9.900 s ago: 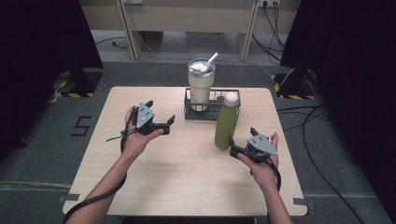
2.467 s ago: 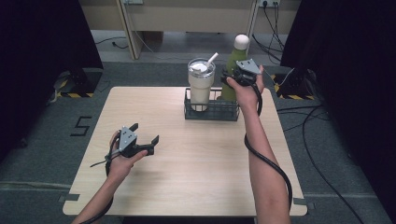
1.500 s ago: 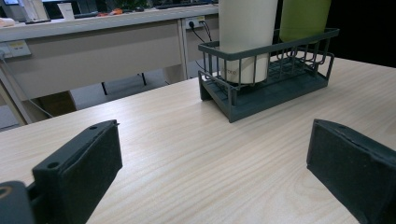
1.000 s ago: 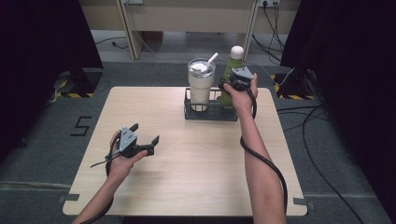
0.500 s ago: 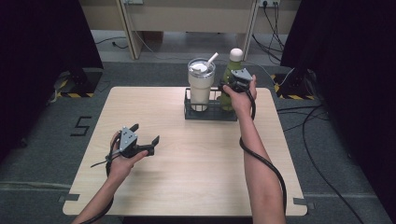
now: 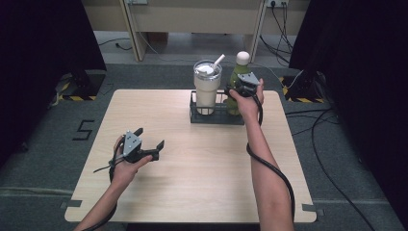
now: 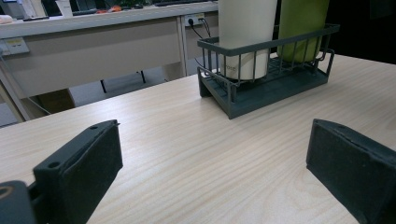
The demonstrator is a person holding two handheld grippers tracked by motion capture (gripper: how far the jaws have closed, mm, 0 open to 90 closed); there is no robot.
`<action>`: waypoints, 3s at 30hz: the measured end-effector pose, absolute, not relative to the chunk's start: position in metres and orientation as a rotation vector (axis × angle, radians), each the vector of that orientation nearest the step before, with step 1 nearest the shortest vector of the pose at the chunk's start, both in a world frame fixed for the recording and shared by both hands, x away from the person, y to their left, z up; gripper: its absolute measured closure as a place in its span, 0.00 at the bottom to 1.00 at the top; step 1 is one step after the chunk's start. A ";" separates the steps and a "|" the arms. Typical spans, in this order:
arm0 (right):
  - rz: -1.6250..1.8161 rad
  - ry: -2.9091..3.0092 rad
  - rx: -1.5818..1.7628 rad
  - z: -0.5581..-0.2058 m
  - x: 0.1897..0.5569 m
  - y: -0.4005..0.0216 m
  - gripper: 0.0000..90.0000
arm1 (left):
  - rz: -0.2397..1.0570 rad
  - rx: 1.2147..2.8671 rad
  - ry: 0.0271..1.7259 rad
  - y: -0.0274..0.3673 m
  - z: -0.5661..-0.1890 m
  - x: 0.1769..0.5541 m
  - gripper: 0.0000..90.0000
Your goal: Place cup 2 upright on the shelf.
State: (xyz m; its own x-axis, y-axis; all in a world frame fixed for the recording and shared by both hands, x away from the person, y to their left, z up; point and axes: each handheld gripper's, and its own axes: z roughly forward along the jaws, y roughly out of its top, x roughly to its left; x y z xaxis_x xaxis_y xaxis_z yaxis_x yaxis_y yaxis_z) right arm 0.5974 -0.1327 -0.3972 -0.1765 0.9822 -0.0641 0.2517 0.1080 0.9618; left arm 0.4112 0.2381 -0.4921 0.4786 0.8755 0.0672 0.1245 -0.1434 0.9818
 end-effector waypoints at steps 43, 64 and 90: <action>1.178 1.599 1.216 -0.405 0.550 -0.149 0.11 | 0.833 1.590 0.884 0.237 -0.491 0.410 0.03; 1.190 1.604 1.225 -0.423 0.502 -0.165 0.14 | 0.839 1.596 0.877 0.236 -0.489 0.409 0.03; 1.175 1.622 1.228 -0.451 0.452 -0.186 0.15 | 0.843 1.594 0.882 0.236 -0.490 0.408 0.03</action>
State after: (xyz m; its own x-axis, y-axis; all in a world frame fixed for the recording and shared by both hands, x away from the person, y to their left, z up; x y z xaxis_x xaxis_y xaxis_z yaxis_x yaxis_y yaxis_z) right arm 0.4517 -0.1856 -0.4511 -0.2373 0.9703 -0.0467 0.2579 0.1093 0.9600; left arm 0.4078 0.2363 -0.4897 0.4745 0.8769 0.0764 0.1158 -0.1483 0.9821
